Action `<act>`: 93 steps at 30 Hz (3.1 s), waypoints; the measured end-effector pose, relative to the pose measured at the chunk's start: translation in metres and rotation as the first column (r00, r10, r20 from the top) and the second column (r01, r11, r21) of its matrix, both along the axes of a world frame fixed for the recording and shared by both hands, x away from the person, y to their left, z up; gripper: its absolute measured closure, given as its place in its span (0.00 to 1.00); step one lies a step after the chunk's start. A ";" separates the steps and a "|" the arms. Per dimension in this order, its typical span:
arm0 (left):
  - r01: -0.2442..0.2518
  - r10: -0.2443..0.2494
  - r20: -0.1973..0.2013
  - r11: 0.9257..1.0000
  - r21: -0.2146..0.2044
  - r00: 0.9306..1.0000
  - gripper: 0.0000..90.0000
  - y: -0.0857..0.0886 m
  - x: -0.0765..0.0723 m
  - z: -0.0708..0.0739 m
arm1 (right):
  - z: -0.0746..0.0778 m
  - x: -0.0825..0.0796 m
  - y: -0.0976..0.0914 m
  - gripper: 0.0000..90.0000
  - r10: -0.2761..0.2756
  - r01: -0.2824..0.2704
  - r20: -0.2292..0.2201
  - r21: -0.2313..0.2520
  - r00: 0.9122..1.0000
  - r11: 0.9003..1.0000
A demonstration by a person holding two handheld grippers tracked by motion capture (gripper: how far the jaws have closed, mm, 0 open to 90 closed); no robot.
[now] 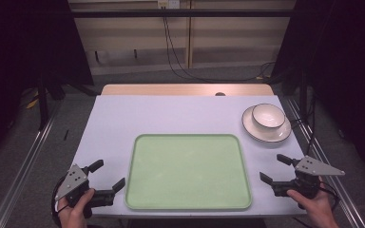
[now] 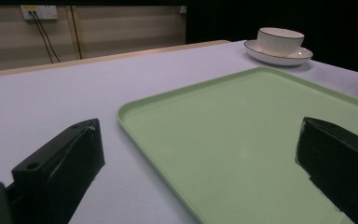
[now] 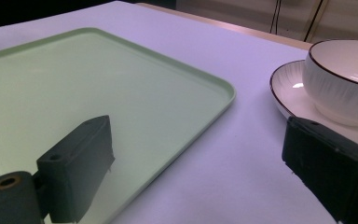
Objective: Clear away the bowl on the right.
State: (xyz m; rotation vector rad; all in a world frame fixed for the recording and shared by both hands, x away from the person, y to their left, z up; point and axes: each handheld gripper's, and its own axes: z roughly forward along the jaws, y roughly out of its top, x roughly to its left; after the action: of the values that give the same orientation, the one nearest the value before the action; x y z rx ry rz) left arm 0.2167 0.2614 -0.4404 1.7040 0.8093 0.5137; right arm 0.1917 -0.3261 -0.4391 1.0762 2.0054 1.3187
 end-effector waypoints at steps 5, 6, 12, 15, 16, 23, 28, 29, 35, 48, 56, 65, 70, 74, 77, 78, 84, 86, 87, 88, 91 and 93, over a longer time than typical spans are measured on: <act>-0.001 0.001 0.001 1.000 -0.005 1.000 0.01 0.000 0.000 0.000 | 0.000 0.001 0.000 0.10 0.029 -0.029 -0.009 0.012 1.000 1.000; -0.002 0.002 0.001 1.000 -0.005 1.000 0.01 0.000 0.000 0.000 | 0.000 0.001 0.000 0.10 0.027 -0.027 -0.011 0.008 1.000 1.000; -0.007 0.007 0.002 1.000 -0.009 1.000 0.01 0.001 0.000 0.000 | -0.002 0.006 0.000 0.10 0.037 -0.036 -0.054 0.027 0.998 0.999; -0.006 0.006 0.002 1.000 -0.011 1.000 0.01 0.001 0.000 0.000 | -0.003 0.008 -0.001 0.12 0.045 -0.042 -0.091 0.036 0.995 0.998; -0.008 0.009 0.004 1.000 -0.013 1.000 0.01 0.001 0.000 0.000 | -0.003 0.008 -0.002 0.13 0.044 -0.040 -0.095 0.040 0.995 0.998; -0.015 0.015 0.002 1.000 -0.011 1.000 0.01 0.002 0.000 0.000 | 0.000 0.011 -0.007 0.22 0.051 -0.046 -0.070 0.078 0.996 0.996; -0.012 0.012 -0.001 1.000 -0.011 1.000 0.01 0.002 0.001 0.000 | 0.002 0.012 -0.014 0.29 0.043 -0.033 -0.102 0.092 0.994 0.995; -0.014 0.014 -0.001 1.000 -0.013 1.000 0.01 0.002 0.002 0.000 | 0.003 0.013 -0.015 0.29 0.042 -0.032 -0.115 0.087 0.992 0.996; -0.010 0.010 -0.003 1.000 -0.013 1.000 0.01 0.001 0.002 0.000 | 0.006 0.022 -0.023 0.29 0.018 -0.001 -0.173 0.099 0.985 0.995; -0.011 0.011 -0.008 1.000 -0.015 1.000 0.01 0.001 0.002 -0.001 | 0.008 0.046 -0.048 0.34 -0.033 0.045 -0.199 0.055 0.979 0.998; -0.012 0.012 -0.009 1.000 -0.009 1.000 0.01 0.001 0.002 -0.001 | 0.013 0.056 -0.060 0.39 -0.052 0.057 -0.189 0.020 0.981 0.998; -0.011 0.011 -0.008 1.000 -0.008 1.000 0.01 0.001 0.002 -0.001 | 0.020 0.070 -0.066 0.47 -0.064 0.063 -0.158 -0.011 0.985 0.998; -0.014 0.014 -0.012 1.000 -0.010 1.000 0.01 0.001 0.003 -0.001 | 0.022 0.086 -0.068 0.45 -0.087 0.083 -0.154 -0.028 0.984 0.996; -0.014 0.014 -0.011 1.000 -0.010 1.000 0.01 0.001 0.003 -0.001 | 0.022 0.097 -0.067 0.45 -0.086 0.082 -0.176 -0.030 0.981 0.996; -0.015 0.015 -0.009 1.000 -0.010 1.000 0.01 0.001 0.003 -0.001 | 0.024 0.104 -0.065 0.47 -0.092 0.082 -0.208 -0.057 0.974 0.995; -0.013 0.012 -0.012 1.000 -0.010 1.000 0.01 0.001 0.003 -0.001 | 0.025 0.107 -0.065 0.47 -0.088 0.077 -0.214 -0.059 0.973 0.995; -0.009 0.008 -0.011 1.000 -0.010 1.000 0.01 0.000 0.003 -0.001 | 0.028 0.117 -0.067 0.46 -0.112 0.100 -0.206 -0.066 0.972 0.993; -0.002 0.002 -0.012 1.000 -0.001 1.000 0.01 -0.001 0.003 -0.001 | 0.027 0.123 -0.069 0.48 -0.105 0.093 -0.210 -0.066 0.972 0.993; -0.002 0.002 -0.012 1.000 -0.001 1.000 0.01 -0.001 0.003 -0.001 | 0.027 0.123 -0.069 0.48 -0.105 0.093 -0.210 -0.066 0.972 0.993; -0.003 0.003 -0.011 1.000 0.000 1.000 0.01 0.000 0.003 -0.001 | 0.024 0.126 -0.070 0.48 -0.130 0.114 -0.206 -0.088 0.970 0.990; -0.006 0.006 -0.012 1.000 -0.002 1.000 0.01 0.000 0.003 -0.001 | 0.023 0.129 -0.072 0.48 -0.142 0.120 -0.220 -0.113 0.965 0.986; -0.008 0.008 -0.009 1.000 0.002 1.000 0.01 0.000 0.003 -0.001 | 0.024 0.131 -0.075 0.48 -0.148 0.127 -0.218 -0.111 0.965 0.986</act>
State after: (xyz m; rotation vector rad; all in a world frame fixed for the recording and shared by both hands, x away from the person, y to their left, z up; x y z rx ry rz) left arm 0.2197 0.2612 -0.4415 1.7063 0.8222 0.5125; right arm 0.3226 -0.4007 -0.4155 1.3451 2.0881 1.0579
